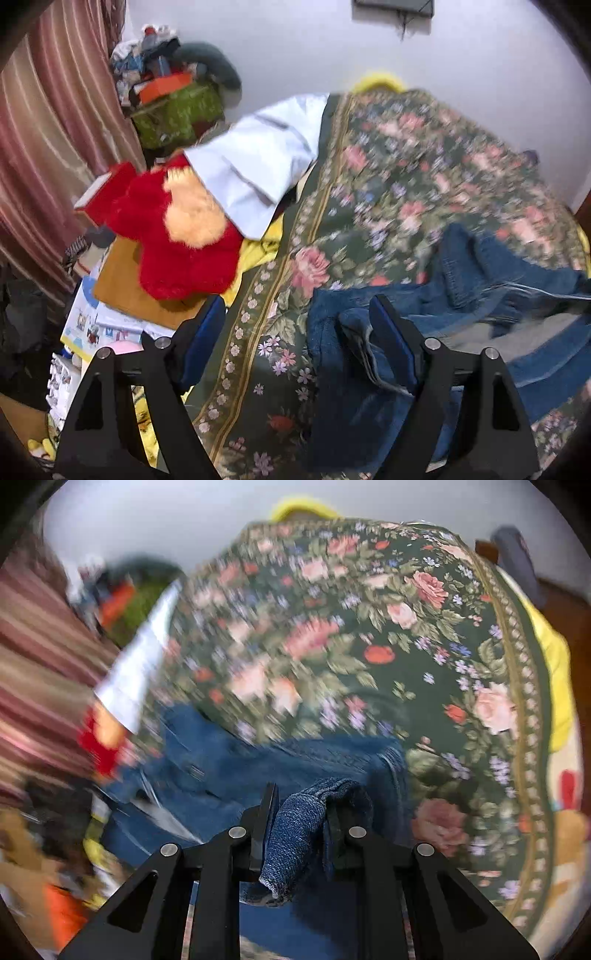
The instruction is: Fold large clothes
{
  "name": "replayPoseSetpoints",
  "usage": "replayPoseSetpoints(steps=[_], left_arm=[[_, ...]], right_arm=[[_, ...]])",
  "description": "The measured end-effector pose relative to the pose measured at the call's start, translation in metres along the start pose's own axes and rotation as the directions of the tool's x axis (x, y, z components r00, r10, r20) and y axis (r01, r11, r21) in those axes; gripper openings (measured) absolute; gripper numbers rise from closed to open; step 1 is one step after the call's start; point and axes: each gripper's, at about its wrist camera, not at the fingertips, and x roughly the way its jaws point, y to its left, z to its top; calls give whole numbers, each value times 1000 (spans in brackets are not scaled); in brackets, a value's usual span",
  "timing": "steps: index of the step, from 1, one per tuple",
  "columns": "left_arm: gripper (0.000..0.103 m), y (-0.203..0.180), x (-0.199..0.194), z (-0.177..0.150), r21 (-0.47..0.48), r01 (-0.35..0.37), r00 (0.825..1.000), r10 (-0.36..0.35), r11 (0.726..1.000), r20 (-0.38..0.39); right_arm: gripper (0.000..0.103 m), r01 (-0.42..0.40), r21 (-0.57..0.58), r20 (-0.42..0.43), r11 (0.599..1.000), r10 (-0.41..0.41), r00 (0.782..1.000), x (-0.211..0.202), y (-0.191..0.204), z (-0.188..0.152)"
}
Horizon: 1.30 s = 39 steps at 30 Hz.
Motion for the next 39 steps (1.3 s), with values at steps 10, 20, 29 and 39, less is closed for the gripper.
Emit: replayPoseSetpoints(steps=[10,20,29,39], left_arm=[[81,-77,-4,-53,169,197,976,-178,966,-122],[81,-155,72,-77,292,77,979,-16,953,-205],[83,-153,96,-77,232,37,978,13,972,-209],[78,-125,76,-58,126,123,965,-88,984,-249]], right_arm=[[17,173,-114,27,978,-171,985,21,17,-29],[17,0,0,-29,1000,0,1000,19,-9,-20],[17,-11,27,125,1000,7,992,-49,-39,16],[17,43,-143,115,989,-26,993,-81,-32,-47]])
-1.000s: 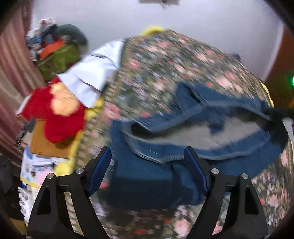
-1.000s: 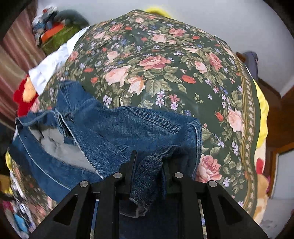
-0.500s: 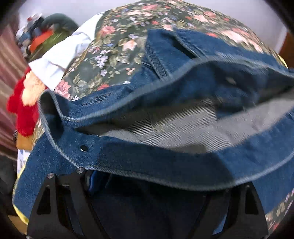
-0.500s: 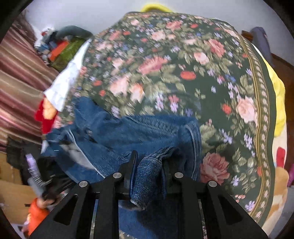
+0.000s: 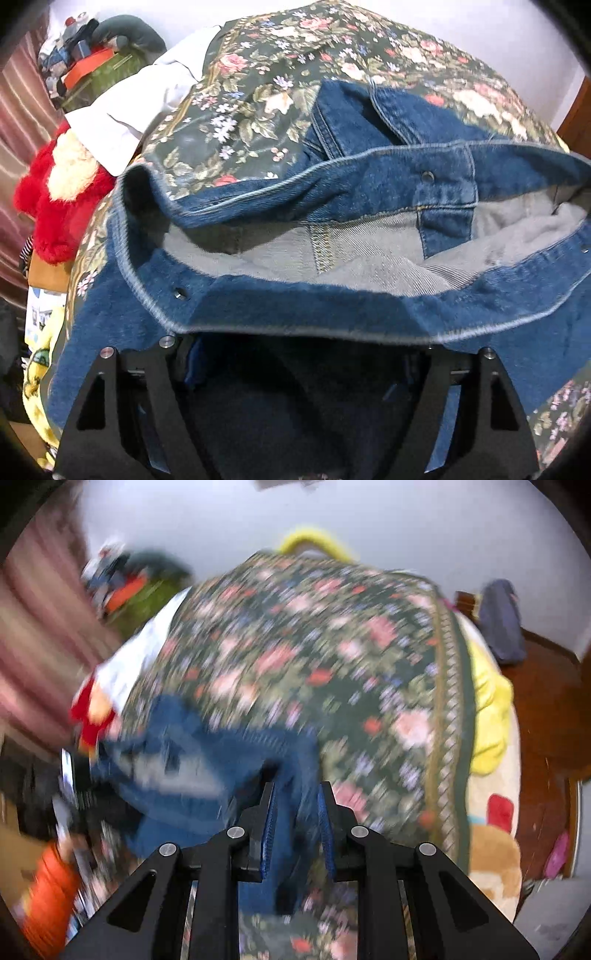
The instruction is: Fold large clothes
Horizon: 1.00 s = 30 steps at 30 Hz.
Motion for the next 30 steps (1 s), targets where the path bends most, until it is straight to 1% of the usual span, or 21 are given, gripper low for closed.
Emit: replayPoseSetpoints(steps=[3,6,7,10,13,16,18,20,21,22,23,24,26,27,28,30], left_arm=[[78,7,-9,1,-12,19,1000,-19,1000,-1],[78,11,-18,4,-11,30,1000,-30,1000,4],[78,11,-18,7,-6,29,1000,-29,1000,5],[78,10,-20,18,22,16,1000,-16,1000,15],[78,10,-22,36,44,8,999,-10,999,39],[78,13,-22,60,63,-21,997,17,998,69],[78,15,-19,76,79,-32,996,25,996,82],[77,17,-13,92,90,-37,996,29,995,81],[75,18,-10,98,85,-36,997,30,996,78],[73,21,-8,105,73,-32,997,27,997,79],[73,23,-8,109,58,-31,996,26,998,79],[73,28,-9,115,32,-31,996,28,999,85],[73,41,-18,125,-30,-92,988,95,995,121],[73,47,-23,126,-49,-101,985,107,994,138],[73,56,-30,127,-60,-95,983,103,994,154],[73,71,-42,123,-66,-73,983,83,995,162]], right_arm=[[17,-42,-59,-32,997,40,999,13,25,-31],[17,-107,-72,-96,992,100,990,40,49,-49],[17,-115,-81,-112,990,106,988,50,54,-52],[17,-73,-132,-132,989,55,990,77,76,-55],[17,-56,-155,-125,986,37,991,93,84,-43],[17,-49,-128,-114,991,34,993,109,81,-19],[17,-52,-115,-90,992,42,995,111,77,-1],[17,-71,-91,-43,993,67,997,110,73,20],[17,-55,-79,-6,995,55,998,106,71,31],[17,-30,-72,22,997,32,999,104,71,40],[17,14,-64,57,998,-10,998,102,69,50],[17,42,-52,73,998,-38,997,102,65,59],[17,49,-21,71,999,-48,996,104,58,70],[17,44,-9,69,999,-44,997,104,56,73],[17,41,-2,72,999,-41,997,102,54,73],[17,32,-9,89,999,-31,996,93,53,70]])
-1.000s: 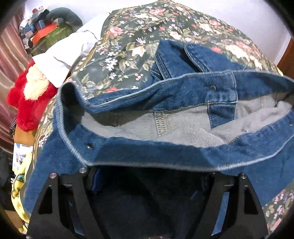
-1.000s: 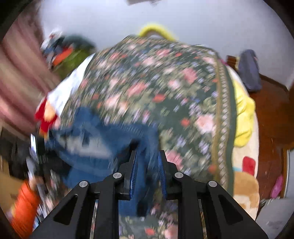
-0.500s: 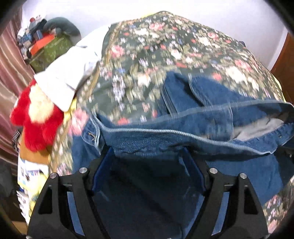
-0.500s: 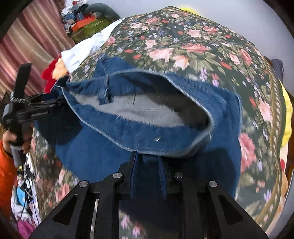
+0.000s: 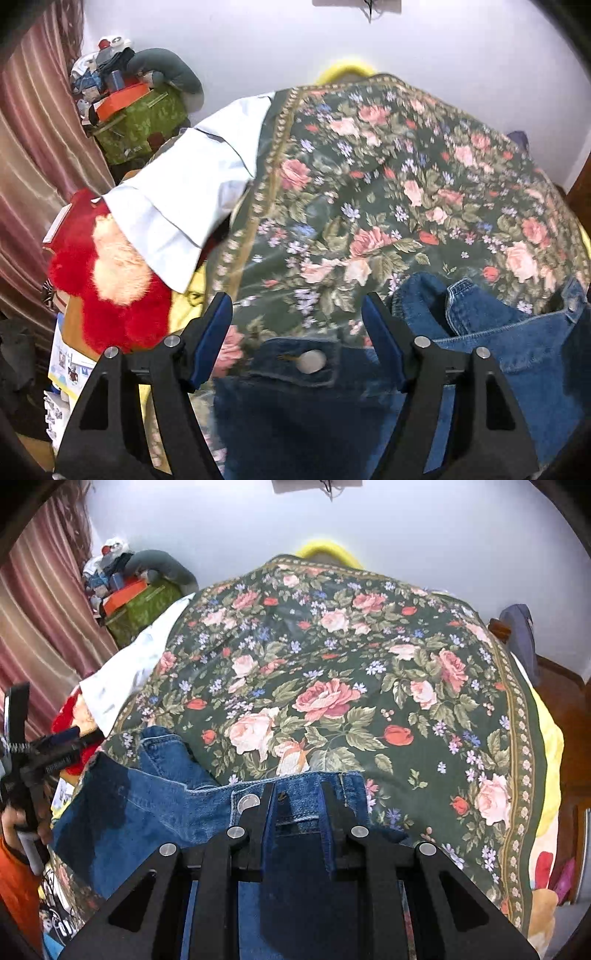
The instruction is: Fold large clothes
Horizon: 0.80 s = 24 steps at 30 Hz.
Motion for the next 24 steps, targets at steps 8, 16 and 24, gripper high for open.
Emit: replayPoseSetpoints(steps=[8,16,24], left_arm=[[81,29,-29,-50,38,32,999,-30,999,-43],[84,23,10,-115,130,-50,983,72,990,-172],[98,52,6,-141,117,-41,993,54,992,-104]], right_arm=[[17,38,-113,32,993,-34,999,-36,14,-27],[17,280,-243,-118,929,-315,942,17,24,-71],[17,273,-239,-136,932,-311,941,23,13,-82]])
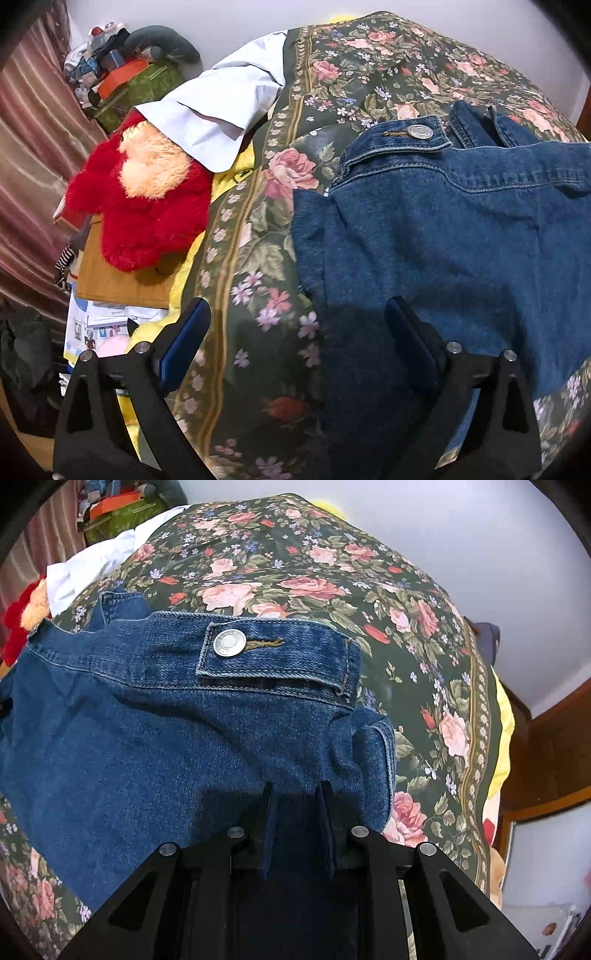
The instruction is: Fold large clothes
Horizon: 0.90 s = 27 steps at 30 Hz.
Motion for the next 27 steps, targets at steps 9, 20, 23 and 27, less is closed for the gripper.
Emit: replayPoseSetpoints(steps=[9,20,23,27], left_arm=[[99,17,-12,-14,-13,-55,998,55,998,13],[99,28,-26,-41,-34,-52,999,52,998,8],[99,30,-31,-40,-65,-56,998,57,996,8],[99,28,-52,-37,-77,-108,993,112,991,46]], right_arm=[[17,-29,-26,21,999,29,999,-16,-4,-15],[89,158,-29,68,987,-156,985,-38,-36,-57],[89,82,27,42,996,-83,996,-38,-52,-64],[89,82,43,81,996,-85,993,-58,-51,-66]])
